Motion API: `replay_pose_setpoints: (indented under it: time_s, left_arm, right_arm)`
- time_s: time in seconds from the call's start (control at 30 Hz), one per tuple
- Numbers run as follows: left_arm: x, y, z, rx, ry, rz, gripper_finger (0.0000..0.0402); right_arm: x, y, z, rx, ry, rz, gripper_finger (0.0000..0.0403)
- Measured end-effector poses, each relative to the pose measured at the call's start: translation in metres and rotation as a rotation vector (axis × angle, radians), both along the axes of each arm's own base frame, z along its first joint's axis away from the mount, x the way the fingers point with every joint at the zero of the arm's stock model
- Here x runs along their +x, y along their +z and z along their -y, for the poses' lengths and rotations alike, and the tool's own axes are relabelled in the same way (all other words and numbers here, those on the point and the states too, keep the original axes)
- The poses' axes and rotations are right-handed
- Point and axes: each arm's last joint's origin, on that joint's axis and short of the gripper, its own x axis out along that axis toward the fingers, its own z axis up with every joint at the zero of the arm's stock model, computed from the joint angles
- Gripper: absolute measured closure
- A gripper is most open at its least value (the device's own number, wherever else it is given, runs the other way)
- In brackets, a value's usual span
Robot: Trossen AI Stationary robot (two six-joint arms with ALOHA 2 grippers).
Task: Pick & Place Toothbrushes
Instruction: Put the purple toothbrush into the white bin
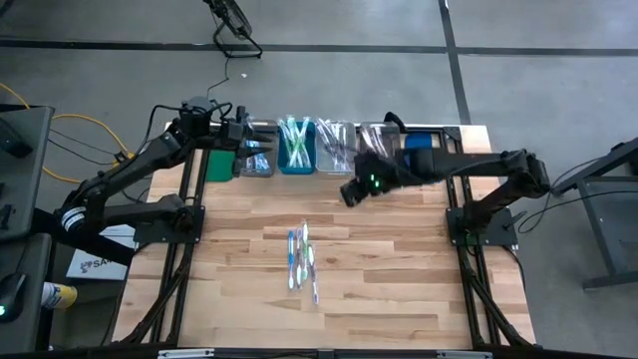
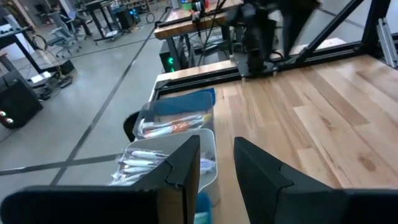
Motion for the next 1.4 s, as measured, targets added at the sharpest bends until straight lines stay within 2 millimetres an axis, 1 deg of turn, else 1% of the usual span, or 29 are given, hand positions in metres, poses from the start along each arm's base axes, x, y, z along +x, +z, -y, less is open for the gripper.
replay_pose_setpoints:
  time_s: [0.1,0.2,0.27,0.37,0.43,0.53,0.6,0.73,0.77,0.83,0.97,1.07,1.23,1.4]
  left_arm:
    - [-0.002,0.002,0.002,0.000,-0.012,0.008,0.0307]
    - [-0.004,0.005,0.005,0.024,-0.026,0.020,0.0307]
    - [-0.006,0.006,0.007,0.026,-0.044,0.028,0.0307]
    - [-0.009,0.008,0.012,0.022,-0.100,0.043,0.0307]
    - [-0.012,0.010,0.015,0.033,-0.117,0.045,0.0307]
    - [-0.015,0.010,0.019,0.030,-0.147,0.044,0.0307]
    - [-0.017,0.011,0.023,0.031,-0.185,0.048,0.0307]
    - [-0.024,0.012,0.030,0.058,-0.216,0.045,0.0307]
    - [-0.026,0.012,0.031,0.060,-0.217,0.044,0.0307]
    - [-0.029,0.012,0.035,0.057,-0.222,0.033,0.0307]
    - [-0.034,0.011,0.040,0.058,-0.227,0.020,0.0307]
    - [-0.038,0.012,0.044,0.076,-0.231,0.021,0.0307]
    - [-0.041,0.012,0.047,0.068,-0.239,0.018,0.0307]
    - [-0.043,0.011,0.048,0.055,-0.243,0.008,0.0307]
  right_arm:
    - [-0.001,-0.012,-0.020,0.076,-0.033,-0.020,0.0255]
    - [-0.002,-0.027,-0.038,0.107,-0.041,-0.038,0.0255]
    - [0.000,-0.038,-0.048,0.155,-0.084,-0.004,0.0253]
    - [0.004,-0.049,-0.063,0.273,-0.180,0.082,0.0247]
    - [0.006,-0.053,-0.070,0.308,-0.184,0.130,0.0244]
    - [0.008,-0.058,-0.080,0.334,-0.196,0.135,0.0244]
    - [0.008,-0.059,-0.085,0.333,-0.207,0.148,0.0247]
    - [0.018,-0.064,-0.094,0.336,-0.214,0.202,0.0253]
    - [0.022,-0.068,-0.096,0.333,-0.214,0.193,0.0254]
    - [0.031,-0.068,-0.099,0.340,-0.209,0.216,0.0255]
    - [0.048,-0.074,-0.102,0.336,-0.205,0.199,0.0255]
    - [0.059,-0.085,-0.104,0.316,-0.211,0.135,0.0255]
    - [0.075,-0.101,-0.109,0.337,-0.202,0.081,0.0255]
    - [0.091,-0.118,-0.118,0.337,-0.143,0.031,0.0255]
